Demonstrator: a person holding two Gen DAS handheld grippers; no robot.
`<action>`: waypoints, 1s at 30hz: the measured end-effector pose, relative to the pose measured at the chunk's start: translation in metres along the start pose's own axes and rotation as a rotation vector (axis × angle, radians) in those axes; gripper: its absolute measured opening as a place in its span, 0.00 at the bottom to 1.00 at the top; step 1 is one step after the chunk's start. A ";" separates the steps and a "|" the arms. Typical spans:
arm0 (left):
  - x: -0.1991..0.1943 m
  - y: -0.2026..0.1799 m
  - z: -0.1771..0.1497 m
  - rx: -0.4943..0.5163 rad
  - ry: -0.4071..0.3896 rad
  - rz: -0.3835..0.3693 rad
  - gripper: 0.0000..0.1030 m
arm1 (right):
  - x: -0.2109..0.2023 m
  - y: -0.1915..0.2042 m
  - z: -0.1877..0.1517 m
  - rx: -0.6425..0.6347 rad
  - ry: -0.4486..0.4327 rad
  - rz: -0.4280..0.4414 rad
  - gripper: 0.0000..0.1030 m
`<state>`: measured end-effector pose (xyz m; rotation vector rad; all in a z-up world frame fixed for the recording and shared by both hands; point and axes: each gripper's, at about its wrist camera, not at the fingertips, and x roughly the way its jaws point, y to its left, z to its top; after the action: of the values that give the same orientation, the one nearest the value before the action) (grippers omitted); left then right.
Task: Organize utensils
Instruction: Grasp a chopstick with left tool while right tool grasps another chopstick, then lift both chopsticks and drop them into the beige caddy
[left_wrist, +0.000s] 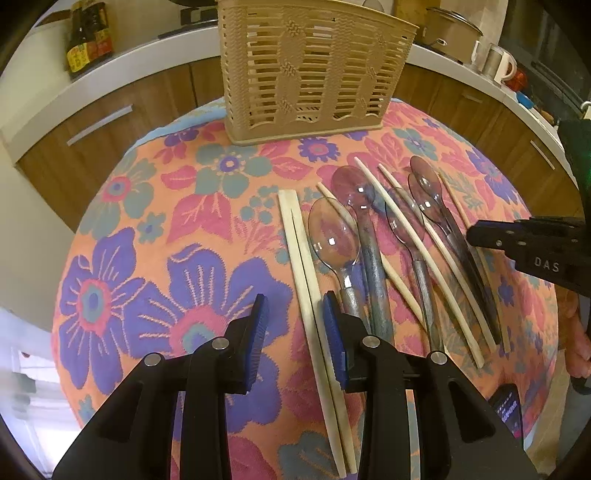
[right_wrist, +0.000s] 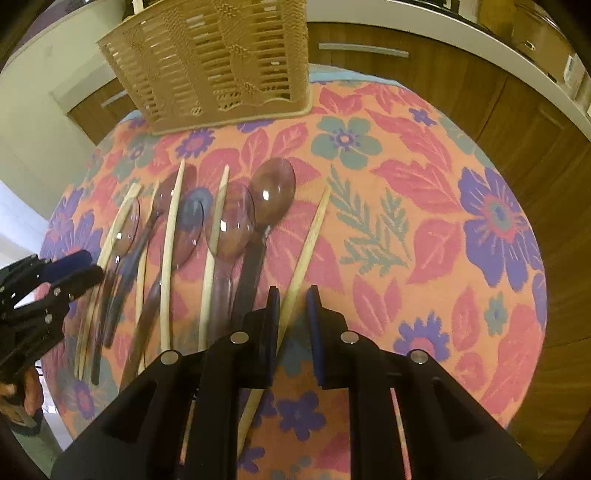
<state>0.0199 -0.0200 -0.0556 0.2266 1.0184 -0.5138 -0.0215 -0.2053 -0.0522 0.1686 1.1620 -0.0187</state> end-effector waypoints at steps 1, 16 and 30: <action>0.000 0.000 0.001 0.003 0.003 0.001 0.31 | 0.000 -0.001 -0.001 0.005 0.003 0.002 0.12; 0.001 0.004 0.007 -0.038 -0.024 0.073 0.10 | -0.009 -0.022 0.000 0.023 0.007 0.011 0.04; -0.001 0.030 0.003 -0.114 0.005 0.113 0.16 | -0.005 -0.035 -0.005 0.037 0.062 0.017 0.05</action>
<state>0.0371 0.0050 -0.0553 0.1829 1.0301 -0.3522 -0.0315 -0.2400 -0.0541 0.2132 1.2224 -0.0207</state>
